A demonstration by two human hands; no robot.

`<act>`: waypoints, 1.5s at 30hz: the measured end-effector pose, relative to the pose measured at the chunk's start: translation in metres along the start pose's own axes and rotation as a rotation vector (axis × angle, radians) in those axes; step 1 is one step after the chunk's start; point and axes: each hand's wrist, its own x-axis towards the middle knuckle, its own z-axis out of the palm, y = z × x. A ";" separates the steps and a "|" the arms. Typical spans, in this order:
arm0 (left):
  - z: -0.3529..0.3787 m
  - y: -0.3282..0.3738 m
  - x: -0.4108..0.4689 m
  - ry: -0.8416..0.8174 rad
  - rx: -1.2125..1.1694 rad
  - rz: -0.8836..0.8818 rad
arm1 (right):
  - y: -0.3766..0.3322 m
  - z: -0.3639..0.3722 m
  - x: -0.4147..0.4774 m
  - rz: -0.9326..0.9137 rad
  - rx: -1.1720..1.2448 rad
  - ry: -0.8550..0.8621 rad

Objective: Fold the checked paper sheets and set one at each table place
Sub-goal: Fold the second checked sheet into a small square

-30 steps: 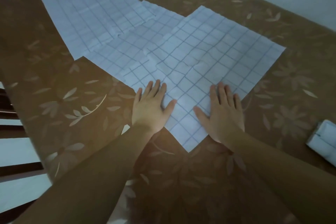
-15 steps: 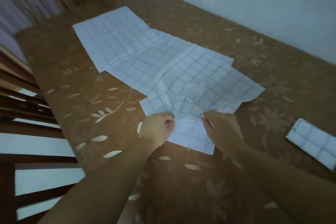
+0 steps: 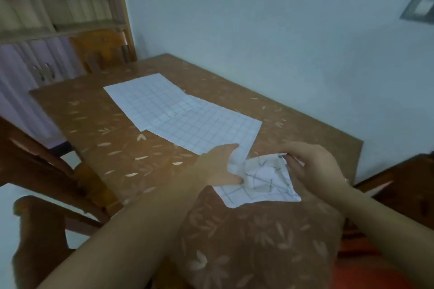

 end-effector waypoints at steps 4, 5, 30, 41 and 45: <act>-0.002 0.050 -0.021 -0.209 -0.405 0.144 | -0.034 -0.060 -0.010 0.019 0.013 0.112; -0.002 0.060 -0.025 -0.217 -0.473 0.158 | -0.041 -0.074 -0.012 0.036 0.035 0.136; 0.029 0.179 -0.237 0.759 -0.585 0.070 | -0.212 -0.164 -0.173 1.034 1.025 0.021; 0.007 0.096 -0.266 0.698 -0.802 0.036 | -0.211 -0.155 -0.153 0.917 1.093 0.214; -0.005 0.076 -0.265 0.194 -1.125 -0.272 | -0.210 -0.164 -0.154 0.873 1.218 0.223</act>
